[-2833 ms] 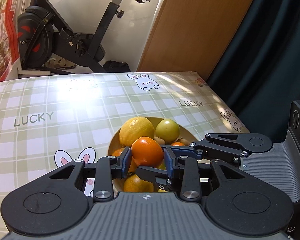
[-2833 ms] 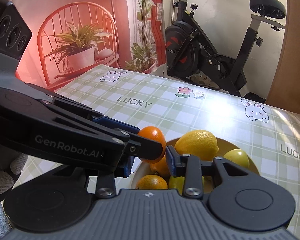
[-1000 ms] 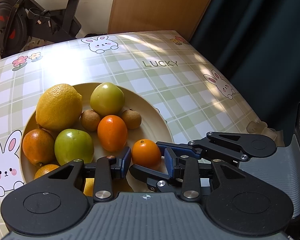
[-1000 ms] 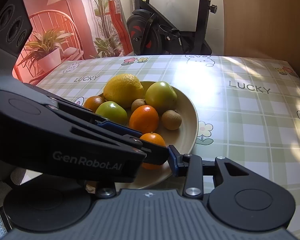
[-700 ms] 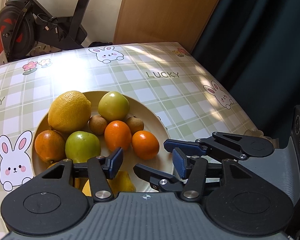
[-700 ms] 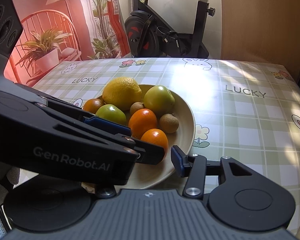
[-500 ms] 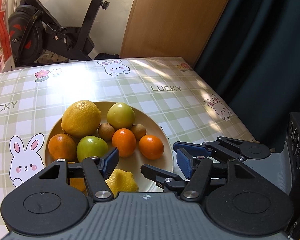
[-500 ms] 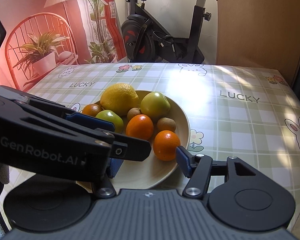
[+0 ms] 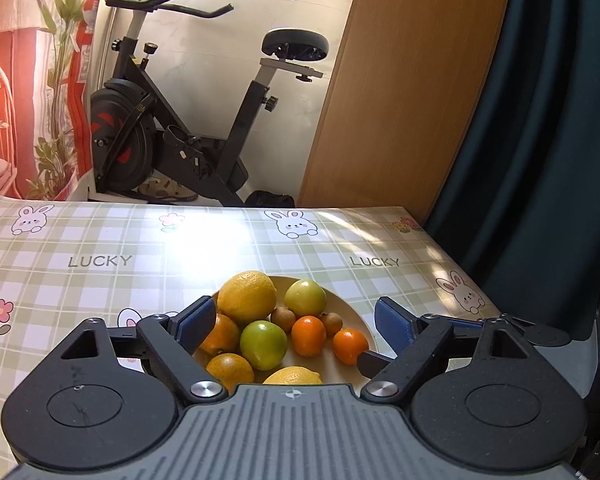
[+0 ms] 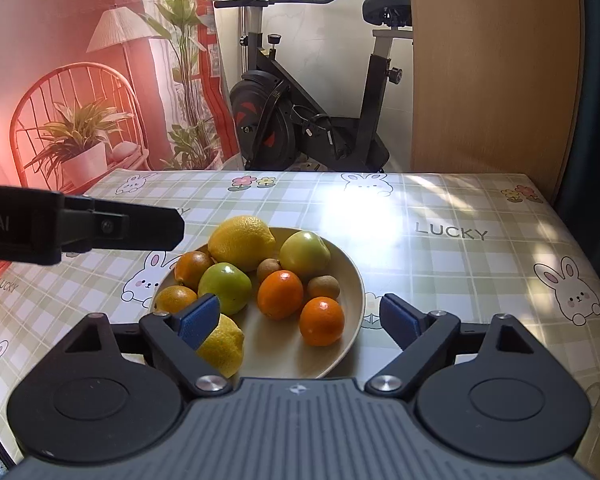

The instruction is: Organize fruits

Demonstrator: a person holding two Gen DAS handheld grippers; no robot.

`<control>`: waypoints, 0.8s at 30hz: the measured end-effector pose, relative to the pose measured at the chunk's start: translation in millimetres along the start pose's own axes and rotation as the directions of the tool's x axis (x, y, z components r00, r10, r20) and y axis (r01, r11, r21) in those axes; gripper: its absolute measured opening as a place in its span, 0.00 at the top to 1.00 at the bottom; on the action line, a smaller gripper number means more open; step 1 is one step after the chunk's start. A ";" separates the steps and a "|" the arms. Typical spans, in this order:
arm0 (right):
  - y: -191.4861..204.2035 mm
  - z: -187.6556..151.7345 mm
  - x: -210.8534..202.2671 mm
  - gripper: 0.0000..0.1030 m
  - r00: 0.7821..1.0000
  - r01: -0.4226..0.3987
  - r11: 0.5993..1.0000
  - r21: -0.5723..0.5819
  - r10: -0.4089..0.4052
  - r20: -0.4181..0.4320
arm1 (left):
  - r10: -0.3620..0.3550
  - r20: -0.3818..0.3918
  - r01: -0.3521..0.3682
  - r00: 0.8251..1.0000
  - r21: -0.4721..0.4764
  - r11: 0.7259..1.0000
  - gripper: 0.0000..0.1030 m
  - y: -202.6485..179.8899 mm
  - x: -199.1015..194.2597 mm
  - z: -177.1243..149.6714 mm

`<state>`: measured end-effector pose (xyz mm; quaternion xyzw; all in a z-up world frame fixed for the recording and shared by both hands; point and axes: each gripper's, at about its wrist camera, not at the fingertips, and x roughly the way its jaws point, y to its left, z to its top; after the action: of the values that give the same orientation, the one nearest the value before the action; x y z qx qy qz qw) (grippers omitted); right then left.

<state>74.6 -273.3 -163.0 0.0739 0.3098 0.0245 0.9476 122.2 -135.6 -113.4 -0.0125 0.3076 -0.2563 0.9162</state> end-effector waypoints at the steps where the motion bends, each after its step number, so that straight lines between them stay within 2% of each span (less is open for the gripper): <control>1: 2.3 1.1 -3.9 0.12 1.000 0.003 1.000 0.000 -0.003 0.008 | 0.005 0.014 -0.005 1.000 -0.002 1.000 0.13 0.5 -5.3 -0.1; 10: 28.9 9.3 -52.4 0.02 0.994 0.044 0.999 0.003 -0.044 0.101 | 0.082 0.129 -0.082 0.988 -0.005 0.997 0.09 -2.4 -64.7 -4.1; 16: 48.3 14.4 -78.4 0.00 0.988 0.025 1.000 0.011 -0.027 0.150 | 0.201 0.191 -0.204 0.961 -0.004 0.979 0.05 -4.2 -100.5 -1.0; 21: 59.8 19.8 -94.1 0.00 0.985 0.015 1.000 0.014 -0.018 0.174 | 0.254 0.245 -0.266 0.936 0.015 0.964 0.04 -8.6 -126.3 1.1; 24: 64.2 20.8 -103.0 0.00 0.982 0.015 1.000 0.019 -0.019 0.190 | 0.265 0.255 -0.275 0.930 0.004 0.961 0.03 -9.9 -134.8 2.2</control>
<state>3.7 -222.1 -76.4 0.0816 0.2189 0.0065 0.9723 27.3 -80.2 -34.7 0.0157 0.1822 -0.1304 0.9745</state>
